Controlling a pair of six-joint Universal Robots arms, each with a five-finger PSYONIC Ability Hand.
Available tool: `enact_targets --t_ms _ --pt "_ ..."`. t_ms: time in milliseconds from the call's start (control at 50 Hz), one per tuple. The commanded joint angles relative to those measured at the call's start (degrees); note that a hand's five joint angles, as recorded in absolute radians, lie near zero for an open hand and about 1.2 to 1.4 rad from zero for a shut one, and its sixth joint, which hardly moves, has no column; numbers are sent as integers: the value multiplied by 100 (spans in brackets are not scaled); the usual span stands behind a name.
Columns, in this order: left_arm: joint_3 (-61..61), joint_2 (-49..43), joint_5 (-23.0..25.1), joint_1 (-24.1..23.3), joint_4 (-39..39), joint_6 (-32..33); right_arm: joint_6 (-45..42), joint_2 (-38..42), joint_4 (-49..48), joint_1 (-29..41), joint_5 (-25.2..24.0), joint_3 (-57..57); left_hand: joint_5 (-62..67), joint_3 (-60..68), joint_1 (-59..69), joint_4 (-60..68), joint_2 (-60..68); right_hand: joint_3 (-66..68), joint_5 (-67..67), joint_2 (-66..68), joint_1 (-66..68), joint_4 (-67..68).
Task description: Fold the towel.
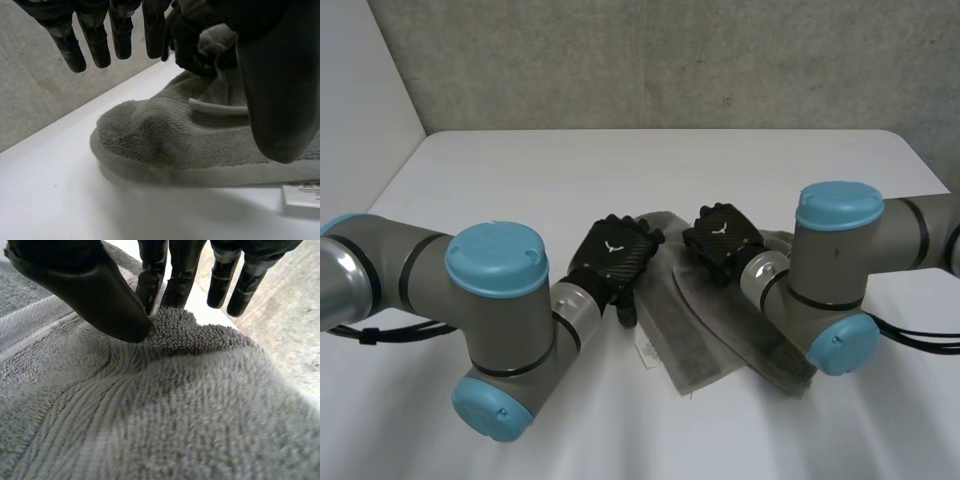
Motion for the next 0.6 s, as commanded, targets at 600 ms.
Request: enact_targets --t_ms 600 --pt "192 -511 0 -941 -268 10 -44 -2725 966 -4339 -2682 2496 -181 -331 -298 -376 -255 -302 338 639 443 -435"
